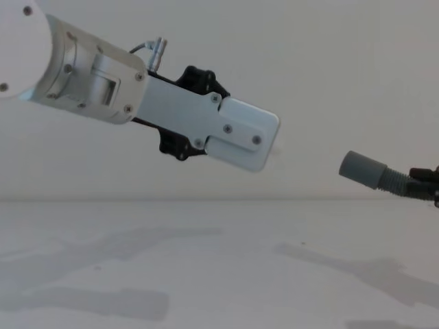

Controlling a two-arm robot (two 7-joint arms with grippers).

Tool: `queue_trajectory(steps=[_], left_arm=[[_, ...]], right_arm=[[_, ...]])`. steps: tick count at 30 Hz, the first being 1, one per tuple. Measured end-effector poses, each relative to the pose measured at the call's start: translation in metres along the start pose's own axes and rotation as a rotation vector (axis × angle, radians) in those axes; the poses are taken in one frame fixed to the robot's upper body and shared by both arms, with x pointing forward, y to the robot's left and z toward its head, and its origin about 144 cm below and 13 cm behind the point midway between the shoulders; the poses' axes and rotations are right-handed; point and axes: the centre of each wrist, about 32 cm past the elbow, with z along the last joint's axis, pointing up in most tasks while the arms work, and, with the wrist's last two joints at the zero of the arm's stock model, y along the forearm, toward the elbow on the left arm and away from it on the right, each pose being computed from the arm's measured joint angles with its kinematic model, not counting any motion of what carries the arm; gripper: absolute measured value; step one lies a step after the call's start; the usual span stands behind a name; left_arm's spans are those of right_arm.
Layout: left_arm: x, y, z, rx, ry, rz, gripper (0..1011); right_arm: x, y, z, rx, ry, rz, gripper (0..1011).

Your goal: Use both hands to pick up one end of the pipe from the table, align the ends, and insert them.

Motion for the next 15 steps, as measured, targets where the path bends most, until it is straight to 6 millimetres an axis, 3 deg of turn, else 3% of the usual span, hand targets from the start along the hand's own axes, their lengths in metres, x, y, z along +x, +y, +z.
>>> queue_trajectory(steps=[15], left_arm=[[-0.0054, 0.0055, 0.0047, 0.002, -0.039, 0.115, 345]], right_arm=[[-0.0003, 0.0013, 0.0034, -0.005, 0.01, -0.001, 67]])
